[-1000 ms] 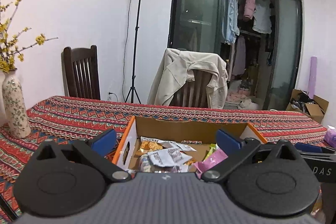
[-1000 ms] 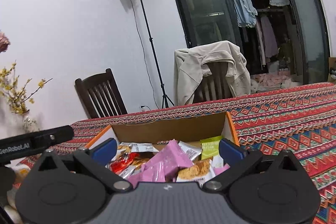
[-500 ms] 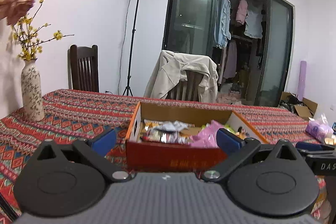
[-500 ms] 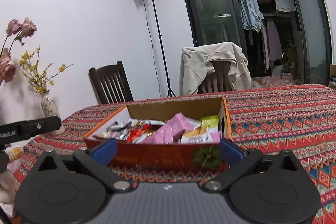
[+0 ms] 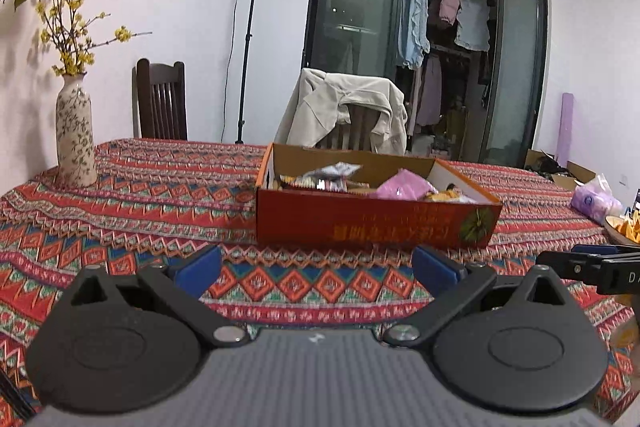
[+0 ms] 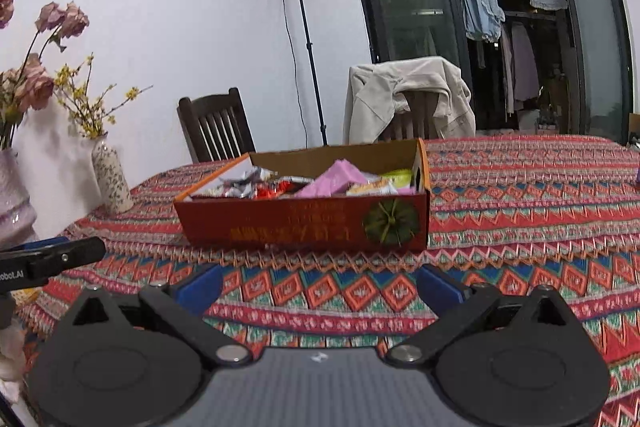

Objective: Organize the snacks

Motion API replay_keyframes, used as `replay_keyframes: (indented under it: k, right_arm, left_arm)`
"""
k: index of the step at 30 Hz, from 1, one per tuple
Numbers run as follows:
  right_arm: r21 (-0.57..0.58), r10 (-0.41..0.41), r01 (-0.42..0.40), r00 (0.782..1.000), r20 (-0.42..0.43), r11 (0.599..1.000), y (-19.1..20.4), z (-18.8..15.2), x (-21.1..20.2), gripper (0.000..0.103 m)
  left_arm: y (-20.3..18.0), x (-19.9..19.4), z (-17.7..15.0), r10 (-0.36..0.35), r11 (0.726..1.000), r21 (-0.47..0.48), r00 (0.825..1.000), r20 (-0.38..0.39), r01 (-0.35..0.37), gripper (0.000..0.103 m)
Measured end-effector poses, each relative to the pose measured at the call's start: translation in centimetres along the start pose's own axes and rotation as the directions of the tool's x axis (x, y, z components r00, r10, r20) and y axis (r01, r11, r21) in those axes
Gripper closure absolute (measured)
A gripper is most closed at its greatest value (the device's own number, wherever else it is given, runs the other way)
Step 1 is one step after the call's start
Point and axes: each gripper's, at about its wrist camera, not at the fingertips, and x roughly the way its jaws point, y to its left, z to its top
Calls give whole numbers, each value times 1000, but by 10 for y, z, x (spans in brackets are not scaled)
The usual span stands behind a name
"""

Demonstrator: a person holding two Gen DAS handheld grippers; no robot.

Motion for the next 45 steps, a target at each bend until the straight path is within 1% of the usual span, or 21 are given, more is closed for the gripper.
replay_keyframes:
  k: [6,22,45]
  right_arm:
    - [-2,-6,6,999,-38,1000,-1,-12,0,0]
    - [-5,-7,7,999,-39,1000,2,-12,1,0]
    - [-7,-10,10,999,-40,1000,3,-13,1,0]
  left_arm:
    - [1,2,-11,-9,1000,3,1000,-20,9,0]
    - [1,7,-15,-22,1000,-2,999,-34,22,0]
    - [3,5,-18,-27,1000,-12,999,-31,26,0]
